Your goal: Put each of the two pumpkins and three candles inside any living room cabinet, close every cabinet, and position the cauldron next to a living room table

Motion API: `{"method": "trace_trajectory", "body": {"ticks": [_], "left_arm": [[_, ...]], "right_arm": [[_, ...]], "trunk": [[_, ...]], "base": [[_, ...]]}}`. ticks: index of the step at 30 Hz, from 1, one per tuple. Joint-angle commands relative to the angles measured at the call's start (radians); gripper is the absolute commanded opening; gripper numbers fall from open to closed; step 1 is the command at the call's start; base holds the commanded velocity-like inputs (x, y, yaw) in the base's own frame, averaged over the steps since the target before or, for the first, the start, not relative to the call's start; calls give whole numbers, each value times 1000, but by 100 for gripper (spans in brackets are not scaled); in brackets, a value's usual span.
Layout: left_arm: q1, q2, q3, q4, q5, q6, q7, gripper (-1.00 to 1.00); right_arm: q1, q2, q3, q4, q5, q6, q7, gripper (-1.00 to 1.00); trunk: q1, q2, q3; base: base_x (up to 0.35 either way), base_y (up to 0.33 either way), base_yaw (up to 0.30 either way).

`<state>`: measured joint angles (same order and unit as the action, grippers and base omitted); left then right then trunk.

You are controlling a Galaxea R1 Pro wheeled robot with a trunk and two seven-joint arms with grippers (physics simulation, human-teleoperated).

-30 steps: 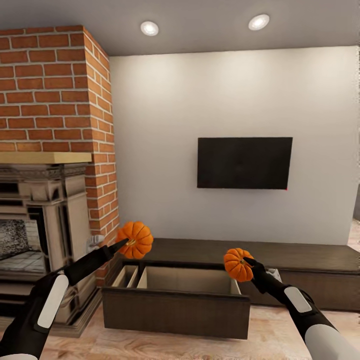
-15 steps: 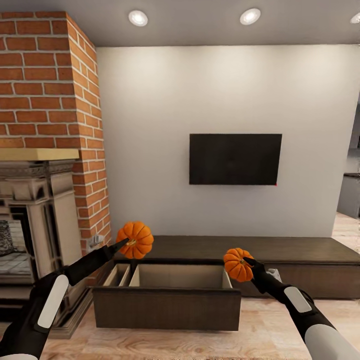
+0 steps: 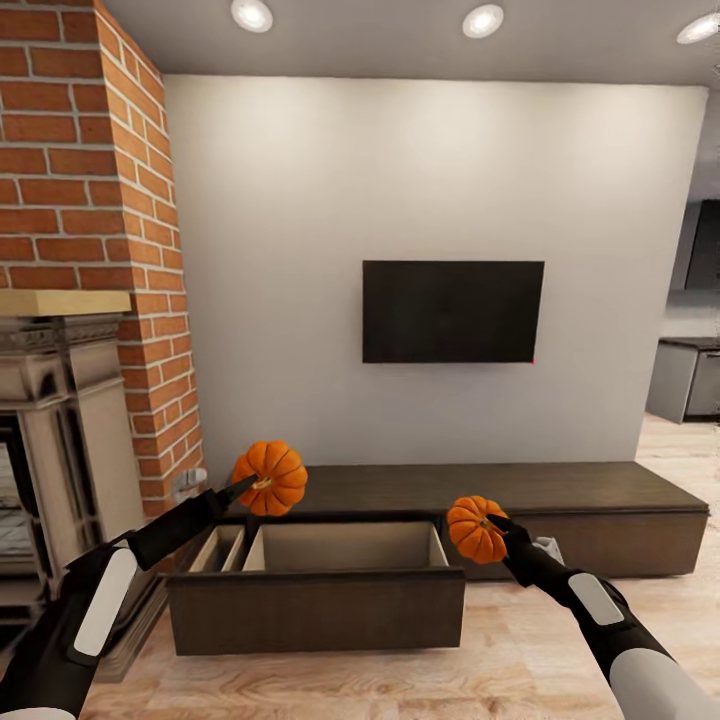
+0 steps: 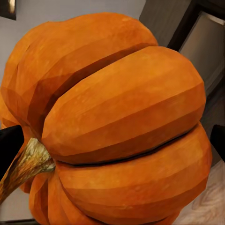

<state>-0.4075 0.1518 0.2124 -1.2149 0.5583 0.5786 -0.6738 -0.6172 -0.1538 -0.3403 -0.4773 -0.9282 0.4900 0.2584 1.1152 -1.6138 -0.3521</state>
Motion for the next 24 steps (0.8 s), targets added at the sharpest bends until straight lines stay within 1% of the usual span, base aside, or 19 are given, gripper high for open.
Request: {"method": "trace_trajectory", "body": {"ticks": [1,14,24], "left_arm": [[-1,0,1,0,3,6,1,-100],[-1,0,1,6,-4,6,3,-100],[-1,0,1,6,-2,6,3,-100]], "right_arm": [[-1,0,-6,0,-1,7,1,-100],[-1,1,-5,0,0,7,1,-100],[-1,1,-5,0,-1,7,1,-100]], "trunk": [[-4,6,0],[-54,97,21],[-92,167,37]], "base": [[0,0,-124],[0,0,-123],[0,0,-123]]}}
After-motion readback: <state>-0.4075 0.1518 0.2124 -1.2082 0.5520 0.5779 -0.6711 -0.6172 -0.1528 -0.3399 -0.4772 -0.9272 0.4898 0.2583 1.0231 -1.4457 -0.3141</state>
